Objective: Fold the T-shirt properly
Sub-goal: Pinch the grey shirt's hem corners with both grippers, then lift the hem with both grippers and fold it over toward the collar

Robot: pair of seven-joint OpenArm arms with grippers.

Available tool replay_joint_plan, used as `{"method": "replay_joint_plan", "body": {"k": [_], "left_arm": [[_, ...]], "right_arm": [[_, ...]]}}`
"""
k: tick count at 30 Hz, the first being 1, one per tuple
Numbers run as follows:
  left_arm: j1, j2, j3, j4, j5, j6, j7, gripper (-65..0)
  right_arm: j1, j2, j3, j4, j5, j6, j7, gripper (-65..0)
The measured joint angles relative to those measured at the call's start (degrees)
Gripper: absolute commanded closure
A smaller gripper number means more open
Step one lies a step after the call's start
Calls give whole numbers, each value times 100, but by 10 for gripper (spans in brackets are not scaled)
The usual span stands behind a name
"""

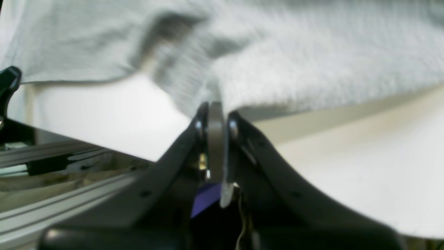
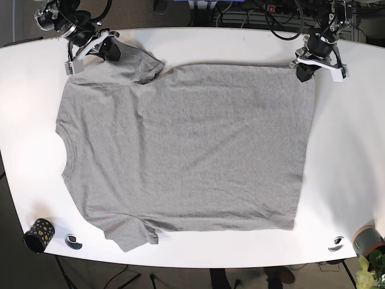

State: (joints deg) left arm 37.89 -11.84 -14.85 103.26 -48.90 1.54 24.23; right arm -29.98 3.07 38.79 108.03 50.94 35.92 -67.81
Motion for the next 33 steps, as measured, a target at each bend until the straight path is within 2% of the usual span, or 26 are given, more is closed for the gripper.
{"method": "replay_joint_plan", "body": {"k": [5,12,14,17,22,25,27,33], "left_arm": [[284,-4,-4,422,280,-4,-20,0],[872,-155,-328,632,323,-42,-20,0],[1069,-140,-533,634,326,-487,11,0],[1287,-101,-1005,636,354,-1204,24,0],[1451,94,-1445,651,387,-2028,0,0],[1427,192,-1528,651,391,-2258,46,0],[1272,192,-1526,651,389,-2330,68,0],[680,179,-1460,868,367,-2341,26,0]], "right_arm": [[-234,-7,0,328,-7,-4,-17,0],[-778,-7,-4,501,-13,13,-37,0],[-979,0,-4,625,52,37,-22,0],[-1196,-4,103,634,245,188,-46,0],[-1416,118,350,656,973,205,-50,0],[-1368,385,330,658,1464,197,-98,0],[-1246,461,352,664,1639,179,2,0],[-579,459,291,636,1550,179,-72,0]]}}
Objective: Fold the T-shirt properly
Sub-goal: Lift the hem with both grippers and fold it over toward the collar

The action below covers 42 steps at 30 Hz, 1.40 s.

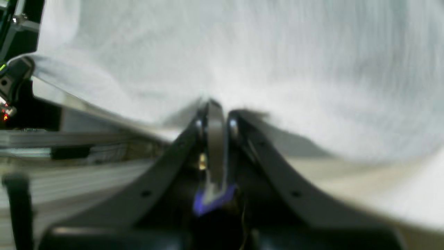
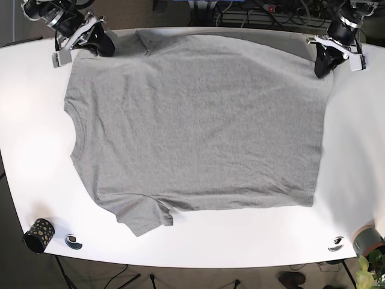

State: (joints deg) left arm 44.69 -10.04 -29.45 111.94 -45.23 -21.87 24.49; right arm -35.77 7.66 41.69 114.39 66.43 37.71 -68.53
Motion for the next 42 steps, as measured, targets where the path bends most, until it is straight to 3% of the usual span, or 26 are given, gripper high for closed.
{"method": "replay_joint_plan", "body": {"k": [4,12,25,30,35,42], "left_arm": [[-546,13,184,52,17,-4,227,0],[-2015,17,122,-118,37,0,1519,0],[-3283,-243,133,-1405,52,-2,1766,0],[-3622,-304,129,-1906,59,-7,1762,0],[-4146,-466,267,-2492,72,-2,1770,0],[-4651,-789,660,-3126,46,-20,1668,0]], "right_arm": [[492,79,-175,-7,-527,-11,15,0],[1471,59,-627,-175,-1449,4,-33,0],[3091,59,-1416,-297,-3703,79,-13,0],[3624,31,-1480,-1038,-3821,90,33,0],[4030,181,-1475,-1958,-3965,87,92,0],[4308,271,-1515,-2712,-3930,92,601,0]]}}
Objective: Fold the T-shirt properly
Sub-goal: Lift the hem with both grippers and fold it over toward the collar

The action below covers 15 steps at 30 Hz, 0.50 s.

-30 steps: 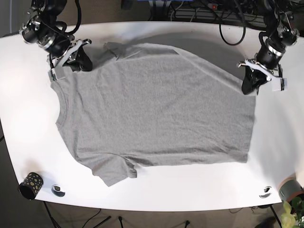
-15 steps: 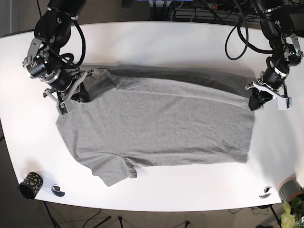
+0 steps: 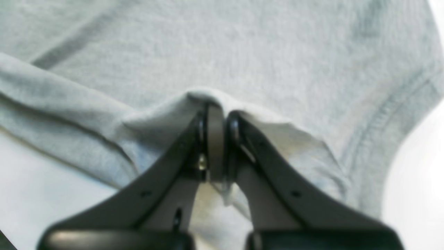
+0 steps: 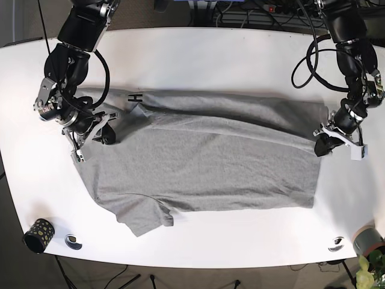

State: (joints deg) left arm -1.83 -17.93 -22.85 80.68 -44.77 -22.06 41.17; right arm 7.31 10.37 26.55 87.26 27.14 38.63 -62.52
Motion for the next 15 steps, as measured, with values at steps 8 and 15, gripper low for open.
{"method": "replay_joint_plan", "body": {"k": [8,15], "left_arm": [[-221,-369,280,-769,35,20,-63,-13],[-640,-529,634,-1213,107,17,-170,-489]], "right_arm": [[402,125,9,-743,9,-4,380,-10],[713,162,13,-1176,-24,-92,645,-471]]}}
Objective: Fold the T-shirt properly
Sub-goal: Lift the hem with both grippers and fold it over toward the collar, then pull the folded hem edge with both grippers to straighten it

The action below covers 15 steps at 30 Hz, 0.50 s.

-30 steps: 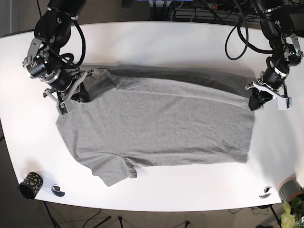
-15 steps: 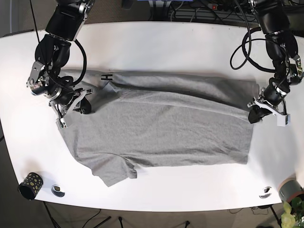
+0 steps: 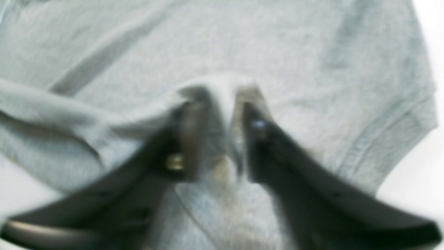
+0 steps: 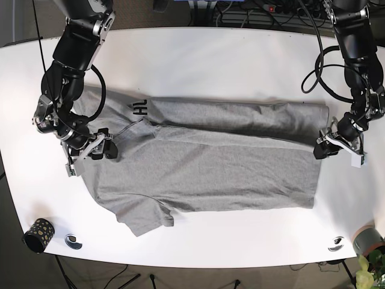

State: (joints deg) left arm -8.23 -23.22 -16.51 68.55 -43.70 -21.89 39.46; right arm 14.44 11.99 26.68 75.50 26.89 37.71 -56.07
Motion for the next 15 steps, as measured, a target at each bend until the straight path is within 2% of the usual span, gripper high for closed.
{"method": "replay_joint_plan", "body": {"k": [2,3,8,15], "left_arm": [[-79,-9,37,-13,127,-4,-28,-589],[-109,-11,50,-11,201,-4,-28,-610],[-37,-2,83,31,715,-4,17,-579],[643,-13,68,929,1362,-190,-164,-574]], "right_arm": [[61,22,-7,-7,55,2,20,-560],[79,48,-22,-7,50,13,35,-582],[-149,352,9,291,15,-4,-35,-590],[-1119,673,48,1379,48,2,-149,-590]]}}
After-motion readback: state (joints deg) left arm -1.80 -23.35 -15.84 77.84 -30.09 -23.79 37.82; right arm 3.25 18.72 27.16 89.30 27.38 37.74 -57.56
